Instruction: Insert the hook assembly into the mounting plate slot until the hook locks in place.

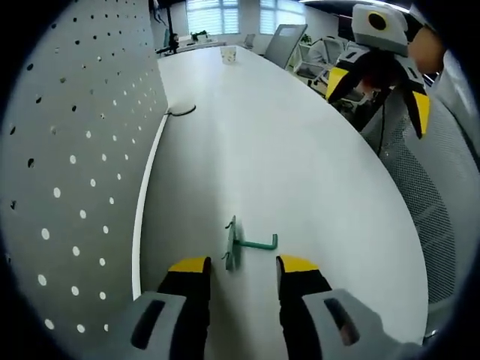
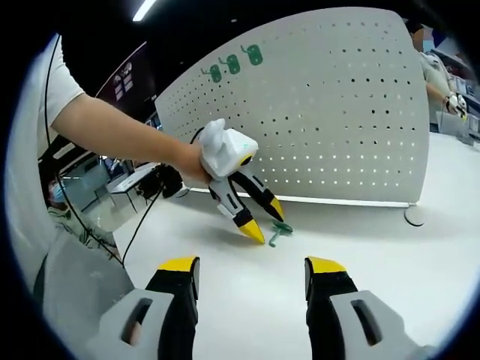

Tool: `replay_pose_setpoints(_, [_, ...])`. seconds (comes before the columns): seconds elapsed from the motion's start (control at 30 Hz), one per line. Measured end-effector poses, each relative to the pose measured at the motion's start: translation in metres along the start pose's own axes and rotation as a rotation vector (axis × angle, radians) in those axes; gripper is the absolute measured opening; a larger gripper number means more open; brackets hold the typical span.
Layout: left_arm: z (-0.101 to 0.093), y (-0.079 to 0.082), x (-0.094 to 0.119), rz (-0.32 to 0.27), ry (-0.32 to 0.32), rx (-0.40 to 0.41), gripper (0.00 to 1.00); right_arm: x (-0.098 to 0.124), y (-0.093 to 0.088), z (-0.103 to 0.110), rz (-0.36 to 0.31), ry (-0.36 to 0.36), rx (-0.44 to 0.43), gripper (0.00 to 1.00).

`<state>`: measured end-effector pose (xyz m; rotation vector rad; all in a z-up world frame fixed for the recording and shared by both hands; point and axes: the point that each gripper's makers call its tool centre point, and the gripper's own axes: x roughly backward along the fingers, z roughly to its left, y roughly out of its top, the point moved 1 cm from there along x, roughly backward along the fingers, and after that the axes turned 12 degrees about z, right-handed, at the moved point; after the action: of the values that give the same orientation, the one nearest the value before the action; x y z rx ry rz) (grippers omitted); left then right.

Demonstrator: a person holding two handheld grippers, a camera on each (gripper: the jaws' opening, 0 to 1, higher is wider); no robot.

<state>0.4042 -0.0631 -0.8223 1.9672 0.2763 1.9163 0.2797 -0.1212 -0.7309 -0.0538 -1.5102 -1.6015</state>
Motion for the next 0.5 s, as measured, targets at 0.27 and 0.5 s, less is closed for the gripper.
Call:
replay_pose_setpoints(0.27, [0.0052,0.0023,-0.0005,0.004,0.028,0.03,0.21,-0.0005,-0.0005,0.0017,0.002,0.005,0.002,0.55])
replay_pose_setpoints(0.5, [0.0081,0.0024,-0.0012,0.014,0.055,0.05,0.07,0.0003,-0.0001,0.0003,0.0,0.0,0.001,0.55])
